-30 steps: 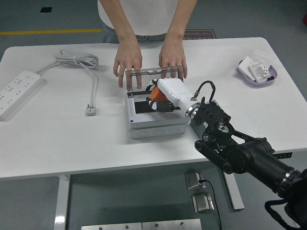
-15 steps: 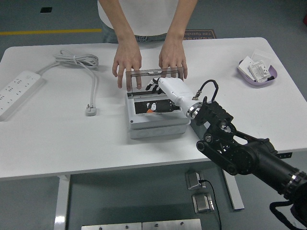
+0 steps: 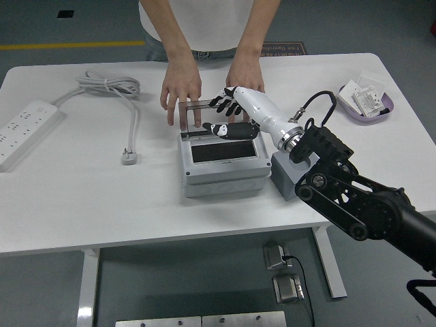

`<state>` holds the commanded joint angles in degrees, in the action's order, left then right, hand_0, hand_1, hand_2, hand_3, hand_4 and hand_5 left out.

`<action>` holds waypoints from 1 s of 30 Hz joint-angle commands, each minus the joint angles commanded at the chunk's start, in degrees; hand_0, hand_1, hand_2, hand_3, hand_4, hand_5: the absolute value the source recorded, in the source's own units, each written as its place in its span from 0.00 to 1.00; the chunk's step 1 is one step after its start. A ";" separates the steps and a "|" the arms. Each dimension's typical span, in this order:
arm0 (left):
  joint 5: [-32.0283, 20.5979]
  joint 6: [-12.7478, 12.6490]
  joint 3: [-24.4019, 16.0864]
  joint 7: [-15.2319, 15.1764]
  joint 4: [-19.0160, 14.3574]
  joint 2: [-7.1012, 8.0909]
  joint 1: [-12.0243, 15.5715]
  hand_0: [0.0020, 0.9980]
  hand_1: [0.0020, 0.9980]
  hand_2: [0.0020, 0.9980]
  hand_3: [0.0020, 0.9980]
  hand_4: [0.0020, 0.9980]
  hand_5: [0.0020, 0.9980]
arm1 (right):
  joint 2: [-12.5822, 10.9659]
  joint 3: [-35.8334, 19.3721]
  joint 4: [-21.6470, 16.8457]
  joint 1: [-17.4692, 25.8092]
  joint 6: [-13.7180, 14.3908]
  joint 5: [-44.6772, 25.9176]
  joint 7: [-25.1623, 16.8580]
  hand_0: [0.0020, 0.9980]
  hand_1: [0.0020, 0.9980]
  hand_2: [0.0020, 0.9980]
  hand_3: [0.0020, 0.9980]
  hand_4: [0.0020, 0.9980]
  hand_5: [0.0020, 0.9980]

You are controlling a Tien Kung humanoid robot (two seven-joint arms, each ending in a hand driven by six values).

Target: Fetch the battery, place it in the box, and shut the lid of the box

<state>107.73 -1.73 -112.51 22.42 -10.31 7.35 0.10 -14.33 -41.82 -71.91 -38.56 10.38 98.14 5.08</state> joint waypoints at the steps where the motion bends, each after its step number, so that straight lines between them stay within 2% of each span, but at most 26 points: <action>1: 0.13 0.01 -0.10 0.03 0.00 0.05 -0.04 0.66 0.67 0.68 0.76 0.78 0.45 | -0.13 0.00 0.29 -0.41 -0.19 -0.43 0.03 0.49 0.51 0.60 0.66 0.83 0.48; 5: 0.35 0.02 -0.20 0.15 0.00 0.19 -0.13 0.66 0.67 0.68 0.76 0.78 0.45 | -0.10 0.32 2.18 -1.96 -0.61 -1.71 -0.21 0.48 0.51 0.60 0.66 0.83 0.48; 12: 0.73 0.08 -0.11 0.28 0.00 0.44 -0.37 0.66 0.67 0.68 0.76 0.78 0.46 | 0.94 2.13 8.71 -6.83 -1.29 -4.81 -1.06 0.48 0.51 0.60 0.65 0.82 0.47; 18: 0.96 0.12 0.09 0.40 0.00 0.47 -0.24 0.66 0.67 0.68 0.76 0.78 0.46 | 1.58 2.13 12.20 -10.27 -2.96 -4.07 -0.54 0.48 0.51 0.60 0.65 0.82 0.47; 26: 1.25 0.18 0.23 0.57 0.00 0.54 -0.14 0.66 0.67 0.68 0.76 0.78 0.46 | 1.66 2.67 14.11 -12.14 -3.83 -5.26 -0.70 0.49 0.51 0.61 0.65 0.82 0.48; 30: 1.46 0.30 0.50 0.28 0.00 0.59 -0.49 0.66 0.67 0.68 0.76 0.78 0.46 | 2.63 2.75 17.49 -12.13 -3.22 -6.90 -2.24 0.49 0.51 0.61 0.66 0.82 0.48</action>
<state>109.19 -1.43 -112.02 22.70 -10.31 7.94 -0.39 -11.70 -39.07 -54.42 -50.69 7.16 91.25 2.84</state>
